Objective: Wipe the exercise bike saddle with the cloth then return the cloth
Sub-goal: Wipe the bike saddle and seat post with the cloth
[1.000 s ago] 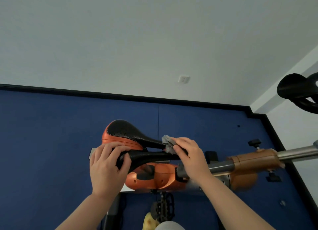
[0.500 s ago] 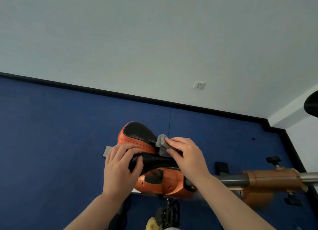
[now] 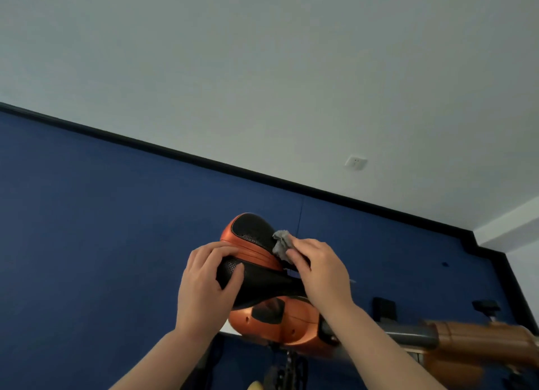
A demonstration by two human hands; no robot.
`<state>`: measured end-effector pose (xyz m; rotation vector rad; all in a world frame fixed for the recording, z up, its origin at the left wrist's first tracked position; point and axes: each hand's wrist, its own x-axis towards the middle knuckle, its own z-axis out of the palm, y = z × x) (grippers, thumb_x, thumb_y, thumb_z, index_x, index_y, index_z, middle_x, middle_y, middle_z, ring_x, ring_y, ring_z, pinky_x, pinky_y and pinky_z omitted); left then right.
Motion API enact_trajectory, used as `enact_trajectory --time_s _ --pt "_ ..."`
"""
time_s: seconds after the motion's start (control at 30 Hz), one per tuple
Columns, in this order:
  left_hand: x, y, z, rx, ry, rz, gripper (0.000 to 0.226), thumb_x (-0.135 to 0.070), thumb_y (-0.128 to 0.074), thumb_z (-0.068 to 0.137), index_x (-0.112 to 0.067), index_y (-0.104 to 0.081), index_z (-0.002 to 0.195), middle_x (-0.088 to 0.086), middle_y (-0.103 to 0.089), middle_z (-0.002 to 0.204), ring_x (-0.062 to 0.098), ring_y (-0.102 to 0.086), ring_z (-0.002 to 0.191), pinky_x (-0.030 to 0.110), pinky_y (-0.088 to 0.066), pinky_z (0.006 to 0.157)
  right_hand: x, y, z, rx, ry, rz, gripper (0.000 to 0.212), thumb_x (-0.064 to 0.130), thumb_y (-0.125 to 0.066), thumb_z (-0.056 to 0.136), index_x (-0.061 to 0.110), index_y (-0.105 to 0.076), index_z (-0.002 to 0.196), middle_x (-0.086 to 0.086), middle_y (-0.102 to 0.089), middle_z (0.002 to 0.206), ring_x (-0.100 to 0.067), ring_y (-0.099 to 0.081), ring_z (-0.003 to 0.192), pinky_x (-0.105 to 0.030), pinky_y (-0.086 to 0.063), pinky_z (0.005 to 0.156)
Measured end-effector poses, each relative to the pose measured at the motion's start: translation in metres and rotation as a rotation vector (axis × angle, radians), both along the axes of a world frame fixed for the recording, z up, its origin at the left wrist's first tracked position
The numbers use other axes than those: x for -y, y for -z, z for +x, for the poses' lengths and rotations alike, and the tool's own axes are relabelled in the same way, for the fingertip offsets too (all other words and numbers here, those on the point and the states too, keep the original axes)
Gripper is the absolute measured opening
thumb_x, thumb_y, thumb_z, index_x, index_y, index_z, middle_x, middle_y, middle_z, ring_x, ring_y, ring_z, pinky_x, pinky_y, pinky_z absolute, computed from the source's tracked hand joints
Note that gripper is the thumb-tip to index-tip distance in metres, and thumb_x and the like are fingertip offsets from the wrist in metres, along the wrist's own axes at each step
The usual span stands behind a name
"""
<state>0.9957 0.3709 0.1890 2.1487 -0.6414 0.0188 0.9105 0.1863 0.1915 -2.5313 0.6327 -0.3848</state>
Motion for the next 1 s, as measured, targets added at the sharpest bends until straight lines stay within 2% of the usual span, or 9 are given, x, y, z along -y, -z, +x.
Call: enact_trajectory --time_s 0.07,0.17,0.3,0.37,0.47,0.67,0.77,0.83,1.0 --pt "-0.001 0.0 -0.001 -0.012 0.0 -0.005 0.028 -0.041 -0.052 0.079 -0.028 -0.062 0.102 -0.02 -0.055 0.106 0.0 -0.044 0.105 0.012 -0.035 0.082 -0.006 -0.003 0.007 0.022 0.047 -0.011 0.034 0.032 -0.059 0.091 0.025 -0.063 0.124 0.008 -0.066 0.111 -0.01 -0.055 0.104 -0.018 -0.039 0.078" --pt "-0.002 0.001 -0.001 -0.012 0.002 -0.018 0.031 -0.044 -0.049 0.078 -0.028 -0.062 0.102 -0.02 -0.056 0.106 -0.001 -0.043 0.104 0.012 -0.035 0.081 -0.024 -0.004 0.008 0.066 -0.074 -0.13 0.037 0.027 -0.066 0.086 0.029 -0.064 0.122 0.009 -0.062 0.113 -0.008 -0.052 0.104 -0.016 -0.041 0.076" --pt "-0.006 0.004 0.003 -0.011 0.033 0.006 0.03 -0.044 -0.052 0.08 -0.031 -0.061 0.105 -0.023 -0.055 0.107 -0.005 -0.042 0.109 0.01 -0.033 0.083 -0.007 -0.005 0.022 0.021 0.044 0.057 0.034 0.036 -0.056 0.092 0.033 -0.059 0.126 0.012 -0.06 0.115 -0.007 -0.051 0.109 -0.02 -0.043 0.077" --pt "-0.008 0.005 0.003 -0.004 0.048 0.002 0.032 -0.045 -0.05 0.081 -0.03 -0.062 0.107 -0.022 -0.055 0.109 -0.005 -0.042 0.108 0.01 -0.033 0.084 -0.014 -0.008 0.029 0.016 0.083 0.036 0.034 0.036 -0.055 0.092 0.032 -0.06 0.126 0.012 -0.06 0.117 -0.008 -0.051 0.11 -0.021 -0.041 0.076" --pt "-0.008 0.008 0.002 -0.013 0.052 -0.011 0.034 -0.045 -0.049 0.081 -0.03 -0.062 0.108 -0.021 -0.056 0.11 -0.002 -0.042 0.108 0.01 -0.033 0.085 -0.033 -0.008 0.026 0.073 -0.062 -0.106 0.034 0.032 -0.063 0.088 0.033 -0.063 0.122 0.011 -0.058 0.117 -0.008 -0.048 0.109 -0.017 -0.042 0.075" --pt "-0.01 0.009 0.004 0.008 0.072 0.009 0.034 -0.045 -0.05 0.082 -0.029 -0.062 0.11 -0.022 -0.055 0.111 -0.002 -0.043 0.109 0.01 -0.033 0.086 -0.013 -0.012 0.041 -0.023 0.042 0.045 0.034 0.037 -0.055 0.092 0.038 -0.058 0.126 0.014 -0.057 0.118 -0.008 -0.049 0.111 -0.022 -0.043 0.075" --pt "-0.011 0.011 0.003 0.006 0.067 -0.01 0.034 -0.045 -0.049 0.083 -0.029 -0.062 0.11 -0.022 -0.055 0.112 -0.002 -0.043 0.109 0.017 -0.037 0.09 -0.029 -0.011 0.029 0.027 -0.055 -0.079 0.035 0.032 -0.061 0.089 0.037 -0.06 0.124 0.013 -0.055 0.12 -0.006 -0.045 0.112 -0.01 -0.035 0.072" --pt "-0.01 0.012 0.002 0.011 0.064 -0.022 0.034 -0.044 -0.049 0.083 -0.028 -0.063 0.11 -0.021 -0.055 0.113 -0.001 -0.043 0.11 0.024 -0.039 0.094 -0.025 -0.01 0.023 0.017 -0.119 -0.083 0.036 0.031 -0.062 0.089 0.04 -0.06 0.123 0.015 -0.054 0.122 -0.005 -0.044 0.114 -0.01 -0.036 0.073" --pt "-0.012 0.013 0.003 0.015 0.08 -0.003 0.037 -0.046 -0.048 0.084 -0.028 -0.062 0.113 -0.021 -0.054 0.116 -0.001 -0.042 0.113 0.015 -0.035 0.091 -0.021 -0.015 0.037 -0.022 0.037 -0.011 0.034 0.034 -0.056 0.092 0.039 -0.058 0.125 0.014 -0.055 0.119 -0.006 -0.047 0.11 -0.016 -0.038 0.07"
